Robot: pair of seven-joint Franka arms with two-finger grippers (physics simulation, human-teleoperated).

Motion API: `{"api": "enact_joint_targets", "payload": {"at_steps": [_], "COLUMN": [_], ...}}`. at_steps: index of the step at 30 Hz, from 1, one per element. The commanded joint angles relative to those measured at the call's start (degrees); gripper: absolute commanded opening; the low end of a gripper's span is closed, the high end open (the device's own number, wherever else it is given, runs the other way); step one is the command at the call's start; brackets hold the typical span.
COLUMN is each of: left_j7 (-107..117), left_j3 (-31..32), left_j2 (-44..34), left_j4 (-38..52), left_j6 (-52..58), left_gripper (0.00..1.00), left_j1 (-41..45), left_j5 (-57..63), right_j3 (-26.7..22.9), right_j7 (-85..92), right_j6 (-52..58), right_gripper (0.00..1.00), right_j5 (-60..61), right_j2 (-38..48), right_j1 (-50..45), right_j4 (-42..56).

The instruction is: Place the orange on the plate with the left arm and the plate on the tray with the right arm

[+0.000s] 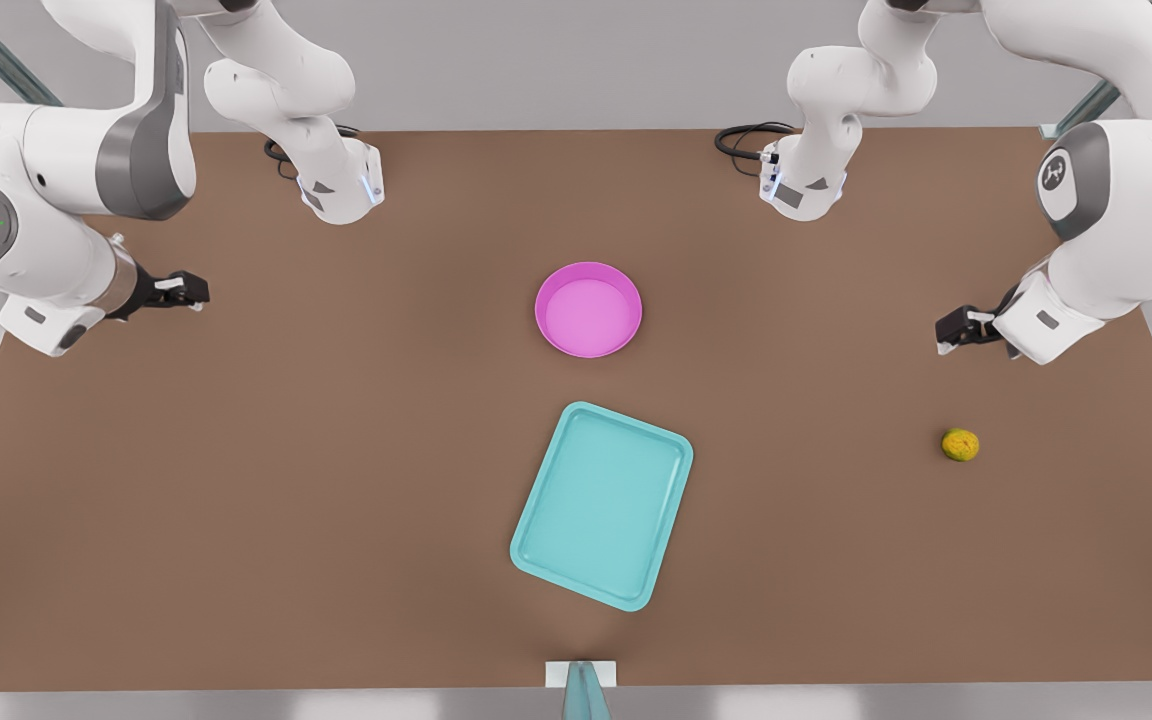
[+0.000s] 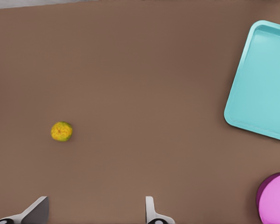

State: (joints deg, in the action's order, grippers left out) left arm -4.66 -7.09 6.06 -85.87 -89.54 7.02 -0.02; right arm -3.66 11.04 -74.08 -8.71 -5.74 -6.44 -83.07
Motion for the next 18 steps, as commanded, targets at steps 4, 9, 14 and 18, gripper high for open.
{"api": "enact_joint_targets", "payload": {"at_steps": [4, 9, 14, 18], "left_j7": [0.2, -10.9, -20.9, -21.0], "left_j3": [-0.7, -0.8, -1.7, -1.7], "left_j2": [12.4, 24.4, 29.1, 32.6], "left_j4": [-0.9, -1.1, -4.0, -3.5], "left_j6": [-7.5, -22.3, -28.6, -33.4], "left_gripper": [1.0, 1.0, 1.0, 1.0], "left_j1": [-4.7, -6.1, -12.4, -14.6], "left_j5": [-0.2, 0.2, 2.2, 1.6], "right_j3": [0.0, -0.1, -0.1, -0.2], "right_j7": [3.3, 3.3, 3.4, 3.2], "right_j6": [-0.7, -0.6, -0.5, -0.5], "right_gripper": [1.0, 1.0, 1.0, 1.0], "right_j5": [0.0, 0.1, 0.1, 0.0], "right_j2": [-0.1, -0.2, -0.2, -0.2], "right_j1": [0.0, 0.3, 0.4, 0.4], "right_j4": [0.0, -0.1, -0.2, -0.3]}}
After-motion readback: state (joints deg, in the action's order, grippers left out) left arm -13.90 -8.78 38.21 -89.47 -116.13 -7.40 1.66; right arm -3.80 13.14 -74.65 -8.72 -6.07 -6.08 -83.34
